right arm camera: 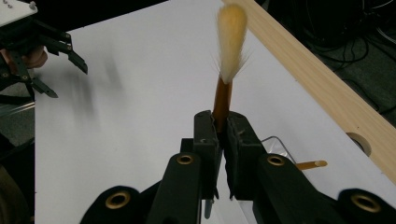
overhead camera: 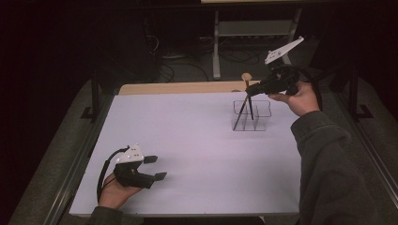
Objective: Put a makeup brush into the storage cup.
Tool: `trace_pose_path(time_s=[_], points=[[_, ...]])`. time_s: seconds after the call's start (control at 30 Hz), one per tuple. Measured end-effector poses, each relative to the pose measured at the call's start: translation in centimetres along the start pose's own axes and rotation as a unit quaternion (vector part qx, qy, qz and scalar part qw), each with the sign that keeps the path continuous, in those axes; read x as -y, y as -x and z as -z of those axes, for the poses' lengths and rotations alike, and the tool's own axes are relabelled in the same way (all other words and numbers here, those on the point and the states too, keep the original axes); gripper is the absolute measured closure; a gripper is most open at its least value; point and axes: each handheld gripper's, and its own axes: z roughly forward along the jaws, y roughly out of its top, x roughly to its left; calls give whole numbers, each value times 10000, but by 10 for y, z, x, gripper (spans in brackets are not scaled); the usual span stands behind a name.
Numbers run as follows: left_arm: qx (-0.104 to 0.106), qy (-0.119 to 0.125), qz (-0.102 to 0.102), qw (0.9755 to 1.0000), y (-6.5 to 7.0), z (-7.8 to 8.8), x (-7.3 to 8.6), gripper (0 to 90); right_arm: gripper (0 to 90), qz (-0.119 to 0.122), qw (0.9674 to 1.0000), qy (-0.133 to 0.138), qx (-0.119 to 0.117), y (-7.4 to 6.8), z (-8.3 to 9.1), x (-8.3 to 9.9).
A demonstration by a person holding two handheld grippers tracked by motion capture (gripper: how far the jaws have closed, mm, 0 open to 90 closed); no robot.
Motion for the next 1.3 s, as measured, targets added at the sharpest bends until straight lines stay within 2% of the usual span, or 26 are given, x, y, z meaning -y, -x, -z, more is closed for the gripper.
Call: trace_pose_path(time_s=[0.13,0.27,0.33,0.43,0.53,0.7,0.77,1.07,1.13,1.2,1.3], points=[[-10,8,-12,10000,-1,0,0,287,828,14,10000,20,46,4,0,1],[3,9,-3,10000,-1,0,1,286,829,-72,10000,36,59,6,0,2],[-3,10,-13,10000,-1,0,1,286,828,-5,9999,48,93,8,-1,2],[-7,-25,-58,10000,-1,1,0,286,829,-171,9998,49,72,9,-1,2],[2,-4,-41,10000,-1,0,1,285,828,-91,9999,69,115,13,-2,3],[6,3,-24,10000,-1,0,1,285,828,-139,9997,92,167,16,-3,4],[3,-1,-29,10000,-2,0,1,285,828,-234,9996,103,153,16,-3,4],[36,-49,-55,10000,-1,-1,1,285,828,-264,9992,158,244,22,-3,5],[37,-47,-65,10000,-1,-2,1,285,828,-333,9990,171,249,22,-3,4],[46,-62,-86,9999,-1,-2,1,283,828,-289,9990,186,295,25,-2,5],[63,-38,-39,10000,0,-2,2,281,828,-349,9986,215,328,26,-1,5]])
